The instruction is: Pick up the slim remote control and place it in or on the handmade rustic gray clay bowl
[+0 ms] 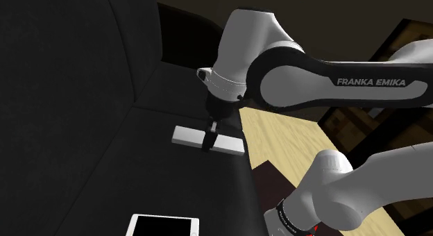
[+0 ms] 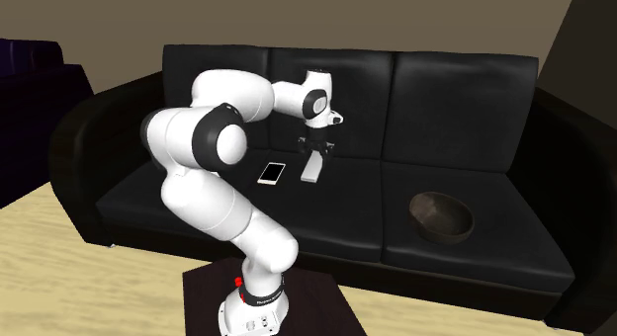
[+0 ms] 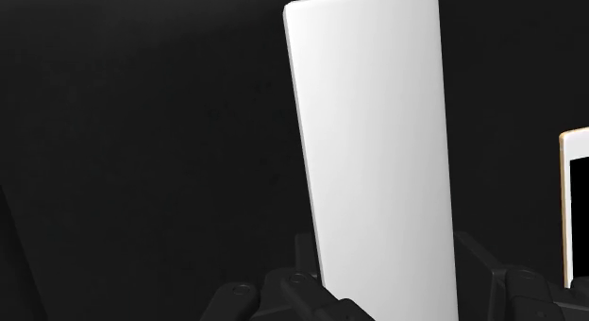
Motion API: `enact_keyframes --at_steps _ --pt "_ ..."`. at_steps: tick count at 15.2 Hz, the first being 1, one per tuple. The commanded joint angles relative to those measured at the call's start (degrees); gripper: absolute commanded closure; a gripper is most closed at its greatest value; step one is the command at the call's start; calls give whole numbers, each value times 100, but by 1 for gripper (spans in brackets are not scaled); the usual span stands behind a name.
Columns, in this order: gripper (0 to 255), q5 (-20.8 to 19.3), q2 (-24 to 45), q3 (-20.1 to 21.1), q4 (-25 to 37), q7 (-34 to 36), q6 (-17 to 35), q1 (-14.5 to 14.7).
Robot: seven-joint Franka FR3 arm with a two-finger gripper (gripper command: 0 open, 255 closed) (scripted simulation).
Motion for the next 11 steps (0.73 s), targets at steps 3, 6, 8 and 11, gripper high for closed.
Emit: enact_keyframes --at_steps 3,6,8,11 --pt "255 -28 -45 -39 291 7 -337 -12" --pt "255 -46 -57 -63 512 16 -570 -21" --pt "255 -59 -58 -78 665 22 -724 -26" --pt "255 -75 -52 -96 868 31 -921 -34"
